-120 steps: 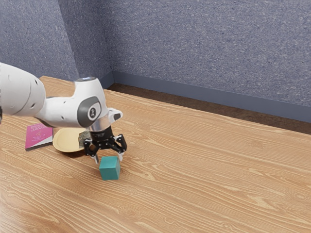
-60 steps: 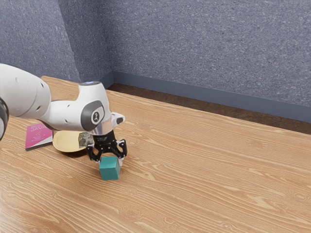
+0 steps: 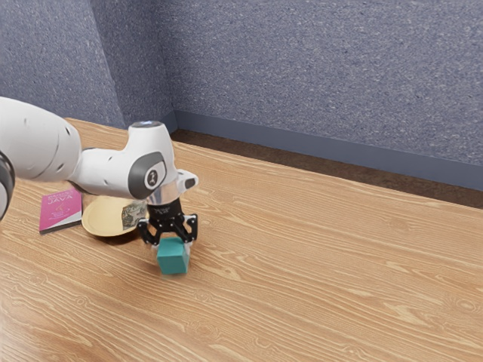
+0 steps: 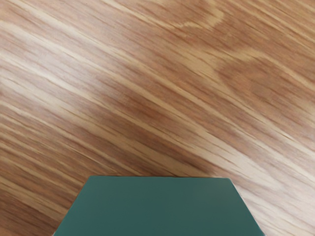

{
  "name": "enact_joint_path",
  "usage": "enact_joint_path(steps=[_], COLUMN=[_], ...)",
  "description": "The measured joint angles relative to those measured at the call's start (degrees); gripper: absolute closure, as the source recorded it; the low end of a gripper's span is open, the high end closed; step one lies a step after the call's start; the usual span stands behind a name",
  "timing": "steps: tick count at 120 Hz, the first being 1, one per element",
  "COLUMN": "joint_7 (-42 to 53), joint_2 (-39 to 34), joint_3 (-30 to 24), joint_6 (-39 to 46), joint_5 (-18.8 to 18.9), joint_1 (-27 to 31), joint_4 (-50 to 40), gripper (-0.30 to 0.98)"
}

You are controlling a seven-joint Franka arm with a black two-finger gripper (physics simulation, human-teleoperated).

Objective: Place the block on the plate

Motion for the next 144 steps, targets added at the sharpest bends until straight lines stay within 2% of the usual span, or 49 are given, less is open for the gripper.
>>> enact_joint_path(steps=[37, 65, 73, 96, 111, 123, 144], joint_7=[-0.25, 0.66, 1.05, 2.31, 3.54, 4.73, 7.4], joint_2=[-0.46, -0.23, 0.04, 3.28, 4.26, 7.23, 11.28], joint_3=[-0.07, -0.59, -4.45, -20.34, -25.23, -33.31, -36.29], joint_6=[-4.36, -7.08, -7.88, -10.66, -11.96, -12.94, -14.88], joint_5=[2.25, 4.43, 5.78, 12.41, 15.73, 19.45, 24.12], joint_1=[1.47, 6.88, 11.85, 29.48, 36.56, 45.5, 49.45], joint_4=[4.7, 7.69, 8.64, 14.38, 16.46, 18.99, 24.06], gripper=[0.3, 0.3, 0.3, 0.3, 0.3, 0.29, 0.29])
